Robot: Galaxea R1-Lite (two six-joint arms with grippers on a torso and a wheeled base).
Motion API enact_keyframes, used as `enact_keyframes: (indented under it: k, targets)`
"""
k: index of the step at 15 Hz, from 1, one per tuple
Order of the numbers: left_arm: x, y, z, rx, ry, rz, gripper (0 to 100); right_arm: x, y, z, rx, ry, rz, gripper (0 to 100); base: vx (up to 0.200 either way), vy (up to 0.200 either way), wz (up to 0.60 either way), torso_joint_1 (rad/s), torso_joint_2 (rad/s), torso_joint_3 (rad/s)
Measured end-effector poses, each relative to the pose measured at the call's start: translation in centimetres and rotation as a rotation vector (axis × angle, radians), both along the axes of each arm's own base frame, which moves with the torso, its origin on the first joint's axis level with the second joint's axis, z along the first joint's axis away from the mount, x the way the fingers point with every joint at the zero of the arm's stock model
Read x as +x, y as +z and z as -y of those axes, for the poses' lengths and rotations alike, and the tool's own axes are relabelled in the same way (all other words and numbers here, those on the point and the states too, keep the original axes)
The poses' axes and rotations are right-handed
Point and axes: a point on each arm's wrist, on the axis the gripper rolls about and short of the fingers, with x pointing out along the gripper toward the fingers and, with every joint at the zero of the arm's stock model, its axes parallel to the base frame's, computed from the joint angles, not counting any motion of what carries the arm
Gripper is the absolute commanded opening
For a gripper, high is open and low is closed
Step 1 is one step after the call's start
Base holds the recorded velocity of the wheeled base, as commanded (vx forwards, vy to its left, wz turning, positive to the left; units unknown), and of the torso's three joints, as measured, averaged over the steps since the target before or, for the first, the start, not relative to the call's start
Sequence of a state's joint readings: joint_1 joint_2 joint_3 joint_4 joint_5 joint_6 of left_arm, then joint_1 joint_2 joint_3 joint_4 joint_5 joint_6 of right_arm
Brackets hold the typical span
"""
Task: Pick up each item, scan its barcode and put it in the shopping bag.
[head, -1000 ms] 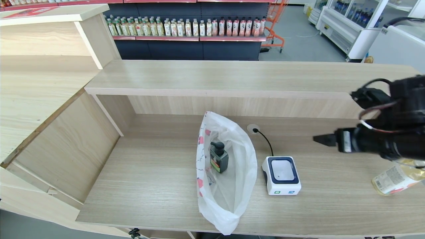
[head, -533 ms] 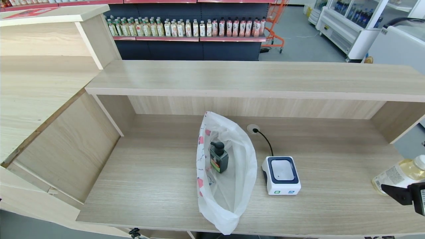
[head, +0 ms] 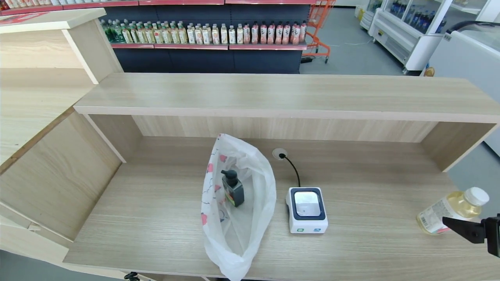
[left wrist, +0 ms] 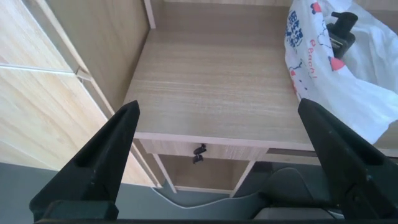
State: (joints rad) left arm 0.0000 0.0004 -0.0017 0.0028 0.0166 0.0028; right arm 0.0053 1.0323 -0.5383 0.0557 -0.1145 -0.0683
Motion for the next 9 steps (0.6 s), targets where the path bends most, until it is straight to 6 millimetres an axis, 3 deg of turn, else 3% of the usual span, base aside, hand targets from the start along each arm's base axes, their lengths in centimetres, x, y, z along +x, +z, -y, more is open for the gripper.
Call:
enact_keyframes:
  k: [6,9]
  targets:
    - [0.00,0.00,0.00,0.000,0.000,0.000,100,-0.15,-0.61,-0.03,0.029,-0.003,-0.018,100,-0.200,-0.200,0.00,0.005,0.00,0.002]
    - [0.00,-0.02,0.00,0.000,0.000,-0.001,100,-0.21,-0.94,-0.03,0.028,-0.003,-0.028,100,0.000,0.000,0.00,0.000,0.00,0.000]
